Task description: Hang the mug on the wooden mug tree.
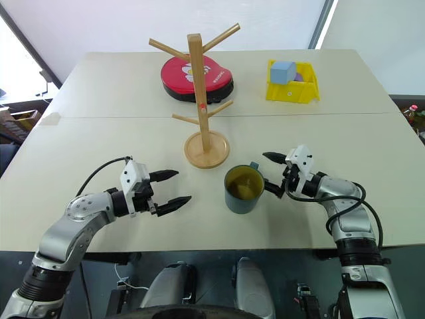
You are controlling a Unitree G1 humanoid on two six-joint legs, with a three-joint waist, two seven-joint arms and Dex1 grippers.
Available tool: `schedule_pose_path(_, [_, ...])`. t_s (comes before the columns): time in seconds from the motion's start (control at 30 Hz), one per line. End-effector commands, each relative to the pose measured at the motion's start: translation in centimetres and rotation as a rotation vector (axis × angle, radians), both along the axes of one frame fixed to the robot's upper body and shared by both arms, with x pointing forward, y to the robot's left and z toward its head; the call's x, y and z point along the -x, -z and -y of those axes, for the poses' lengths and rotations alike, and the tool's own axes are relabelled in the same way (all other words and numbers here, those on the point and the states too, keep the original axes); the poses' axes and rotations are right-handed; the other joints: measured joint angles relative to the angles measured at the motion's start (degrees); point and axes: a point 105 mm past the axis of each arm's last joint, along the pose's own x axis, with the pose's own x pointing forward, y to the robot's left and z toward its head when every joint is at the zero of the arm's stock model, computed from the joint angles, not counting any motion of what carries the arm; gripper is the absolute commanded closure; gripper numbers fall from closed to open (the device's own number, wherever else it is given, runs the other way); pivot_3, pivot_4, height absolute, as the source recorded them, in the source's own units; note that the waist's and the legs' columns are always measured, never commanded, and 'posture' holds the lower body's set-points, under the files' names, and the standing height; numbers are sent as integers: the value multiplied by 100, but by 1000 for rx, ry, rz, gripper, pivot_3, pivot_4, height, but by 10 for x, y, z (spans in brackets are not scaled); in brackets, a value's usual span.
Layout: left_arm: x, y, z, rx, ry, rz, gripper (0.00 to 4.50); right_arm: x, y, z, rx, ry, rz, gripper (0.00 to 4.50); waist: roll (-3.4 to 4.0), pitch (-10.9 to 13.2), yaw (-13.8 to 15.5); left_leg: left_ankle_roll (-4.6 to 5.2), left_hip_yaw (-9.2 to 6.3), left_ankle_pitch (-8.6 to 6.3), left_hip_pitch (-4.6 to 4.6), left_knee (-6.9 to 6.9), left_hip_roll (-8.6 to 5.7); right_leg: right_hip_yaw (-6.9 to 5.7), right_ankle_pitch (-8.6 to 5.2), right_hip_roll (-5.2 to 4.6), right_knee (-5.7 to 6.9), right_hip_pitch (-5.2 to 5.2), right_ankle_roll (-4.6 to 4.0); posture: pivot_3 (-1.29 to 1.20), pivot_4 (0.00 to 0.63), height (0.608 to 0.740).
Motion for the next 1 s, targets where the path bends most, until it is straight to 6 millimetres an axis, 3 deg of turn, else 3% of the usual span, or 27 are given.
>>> schedule_pose_path(0.03, [4, -10, 4, 16, 16, 33, 0, -3, -7, -4, -18, -27, 35, 22, 0, 0, 0, 0, 0, 0, 0, 0, 0, 0, 0, 0, 1, 0, 1, 0, 150, 735])
schedule_pose_path(0.1, [3, -10, 3, 19, 9, 34, 0, -4, -7, -6, -28, -37, 33, 22, 0, 0, 1, 0, 0, 0, 0, 2, 0, 0, 1, 0, 2, 0, 1, 0, 150, 735])
schedule_pose_path(0.17, [3, -10, 2, 19, 5, 34, 0, -4, -6, -9, -41, -58, 24, 533, 0, 0, 0, 0, 0, 0, 0, 4, 0, 0, 1, 0, 3, 1, 1, 0, 150, 735])
schedule_pose_path(0.43, [5, -15, 4, 29, 22, 45, 0, 1, -1, -9, -58, -94, -2, 4442, 0, 0, 1, -1, 0, 0, 0, 7, 0, 0, 1, 0, 6, 1, 3, 0, 150, 735])
schedule_pose_path(0.6, [4, -16, 4, 27, 27, 50, 0, 4, -1, -11, -51, -92, 12, 4442, 0, 0, 1, -1, -1, 0, 1, 7, 0, 0, 1, 0, 8, 1, 3, 0, 150, 735])
schedule_pose_path(0.7, [3, -16, 3, 23, 26, 54, 0, 3, -11, -12, -9, -76, 78, 4442, 0, 0, 1, -1, -1, 1, 1, 7, 0, 1, 2, 0, 8, 1, 3, 0, 150, 735])
schedule_pose_path(0.87, [-4, -20, -7, 19, -25, 87, 0, 8, -42, -20, 121, -47, 208, 4442, 1, 0, 5, -2, -1, 1, 0, 7, 0, 1, 2, 0, 11, -1, 3, 0, 150, 735])
schedule_pose_path(1.0, [-11, -28, -20, 40, -73, 108, 0, 22, -82, -49, 162, -54, 314, 4442, 1, 0, -4, -2, -2, 1, 0, 5, 1, 1, 1, 1, 14, -6, 3, 0, 150, 735])
